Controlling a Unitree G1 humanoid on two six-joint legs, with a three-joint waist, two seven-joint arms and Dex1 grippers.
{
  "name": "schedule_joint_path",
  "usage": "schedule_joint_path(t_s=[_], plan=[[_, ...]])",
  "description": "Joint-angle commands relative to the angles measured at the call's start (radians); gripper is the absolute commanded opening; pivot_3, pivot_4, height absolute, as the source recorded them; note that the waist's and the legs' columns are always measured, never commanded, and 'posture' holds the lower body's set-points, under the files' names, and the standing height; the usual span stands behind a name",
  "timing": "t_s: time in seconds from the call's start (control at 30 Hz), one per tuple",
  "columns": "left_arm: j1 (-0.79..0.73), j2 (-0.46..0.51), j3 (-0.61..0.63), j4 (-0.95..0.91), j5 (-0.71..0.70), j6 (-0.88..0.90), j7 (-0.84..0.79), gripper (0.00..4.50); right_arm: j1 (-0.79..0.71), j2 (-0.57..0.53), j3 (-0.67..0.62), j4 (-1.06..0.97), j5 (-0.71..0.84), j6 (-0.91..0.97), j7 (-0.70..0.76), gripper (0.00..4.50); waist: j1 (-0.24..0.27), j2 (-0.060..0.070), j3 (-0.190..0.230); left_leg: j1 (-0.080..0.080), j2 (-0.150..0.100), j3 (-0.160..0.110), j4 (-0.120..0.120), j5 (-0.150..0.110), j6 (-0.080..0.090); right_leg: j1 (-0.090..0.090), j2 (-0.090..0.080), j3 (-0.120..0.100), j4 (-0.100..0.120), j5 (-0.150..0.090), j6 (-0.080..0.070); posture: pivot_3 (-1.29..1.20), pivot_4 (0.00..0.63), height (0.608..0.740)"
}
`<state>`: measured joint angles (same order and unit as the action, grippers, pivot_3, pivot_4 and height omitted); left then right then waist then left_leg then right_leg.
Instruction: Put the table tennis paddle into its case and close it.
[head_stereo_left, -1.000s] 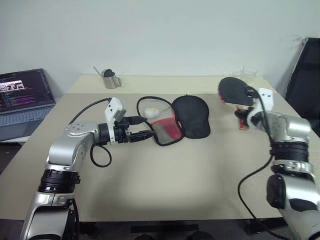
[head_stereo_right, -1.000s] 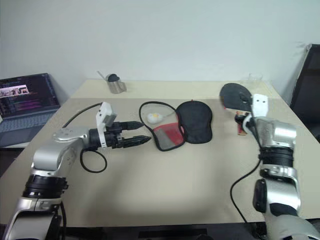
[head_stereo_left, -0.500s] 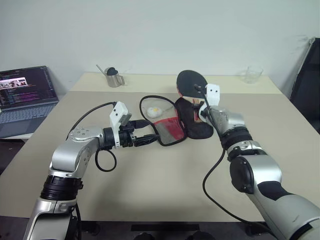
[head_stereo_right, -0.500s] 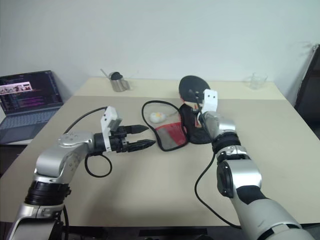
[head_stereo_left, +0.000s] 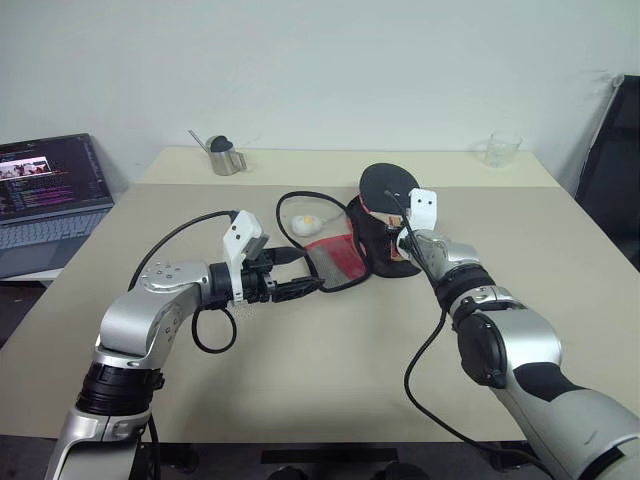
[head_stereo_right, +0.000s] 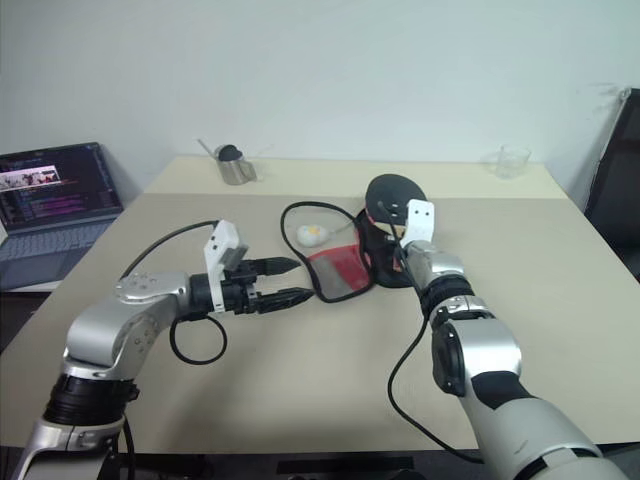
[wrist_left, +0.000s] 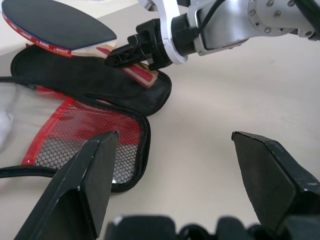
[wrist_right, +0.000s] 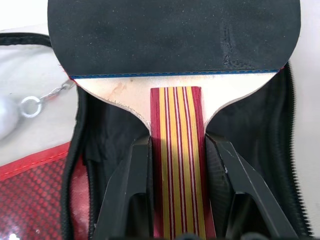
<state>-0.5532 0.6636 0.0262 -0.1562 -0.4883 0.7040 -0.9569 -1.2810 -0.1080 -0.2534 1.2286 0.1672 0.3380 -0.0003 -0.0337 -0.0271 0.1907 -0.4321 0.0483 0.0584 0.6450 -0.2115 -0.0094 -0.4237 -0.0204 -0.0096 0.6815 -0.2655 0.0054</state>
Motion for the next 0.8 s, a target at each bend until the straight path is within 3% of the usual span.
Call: schedule_joint_path(t_s=[0.03,0.8], plan=[[0.0,0.008,0.013,-0.047,-0.019,0.004,0.008,3.95,-0.026,0.002,0.01,-0.007,-0.012,-0.03,0.009,1.05,0.0,0.0,0.0,0.0,0.0,0.0,0.0,0.0,0.0,0.0,0.0,0.0,0.0,0.0,0.0,0.0,0.15,0.74],[0.007,0.004,0.007,-0.047,-0.016,-0.006,0.019,3.95,0.003,0.012,0.043,0.009,-0.059,0.024,-0.012,1.05,0.001,0.0,0.0,0.0,0.0,0.0,0.0,0.0,0.0,0.0,0.0,0.0,0.0,0.0,0.0,0.0,0.15,0.74]])
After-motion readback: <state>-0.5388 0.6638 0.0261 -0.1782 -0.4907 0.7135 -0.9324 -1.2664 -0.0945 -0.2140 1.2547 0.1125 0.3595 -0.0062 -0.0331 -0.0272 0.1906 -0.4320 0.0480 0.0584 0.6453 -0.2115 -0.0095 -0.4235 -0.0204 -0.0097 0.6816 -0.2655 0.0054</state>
